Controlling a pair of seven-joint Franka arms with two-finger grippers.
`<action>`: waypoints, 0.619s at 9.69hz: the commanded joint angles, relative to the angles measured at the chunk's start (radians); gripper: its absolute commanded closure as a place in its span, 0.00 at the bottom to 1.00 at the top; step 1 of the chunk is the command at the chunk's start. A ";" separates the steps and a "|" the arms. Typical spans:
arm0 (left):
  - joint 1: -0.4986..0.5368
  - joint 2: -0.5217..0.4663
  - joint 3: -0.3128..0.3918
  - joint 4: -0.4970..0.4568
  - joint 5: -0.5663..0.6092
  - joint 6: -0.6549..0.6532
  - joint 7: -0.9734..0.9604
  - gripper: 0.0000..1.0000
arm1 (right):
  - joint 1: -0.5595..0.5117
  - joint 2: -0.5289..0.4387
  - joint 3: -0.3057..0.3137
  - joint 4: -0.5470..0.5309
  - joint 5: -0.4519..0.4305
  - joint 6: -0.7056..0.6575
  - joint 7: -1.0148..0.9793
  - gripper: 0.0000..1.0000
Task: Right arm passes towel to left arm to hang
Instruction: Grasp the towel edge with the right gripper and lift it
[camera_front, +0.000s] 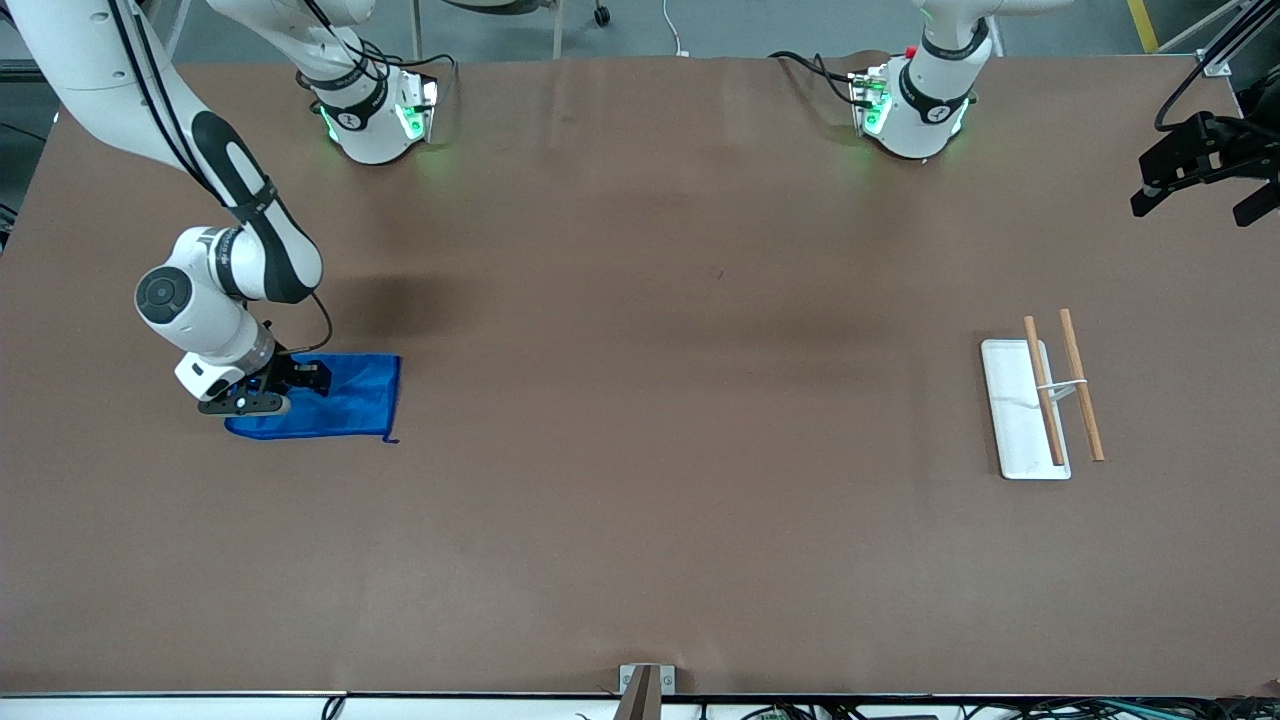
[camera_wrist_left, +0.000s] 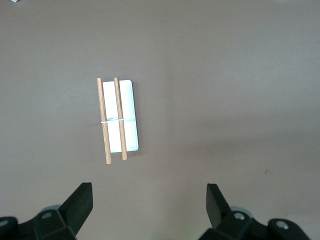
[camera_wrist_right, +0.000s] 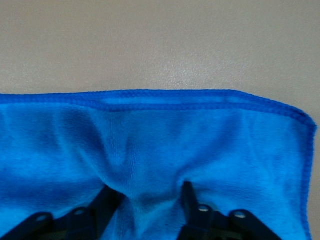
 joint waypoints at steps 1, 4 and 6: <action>0.006 -0.004 -0.001 -0.035 -0.008 0.010 0.020 0.00 | -0.009 0.004 0.005 -0.010 -0.008 0.006 0.006 1.00; 0.001 -0.001 -0.001 -0.015 -0.008 0.011 0.020 0.00 | -0.003 -0.021 0.011 0.028 -0.006 -0.114 0.029 1.00; 0.003 -0.003 -0.002 -0.012 -0.003 0.011 0.020 0.00 | -0.001 -0.071 0.054 0.070 0.006 -0.236 0.032 1.00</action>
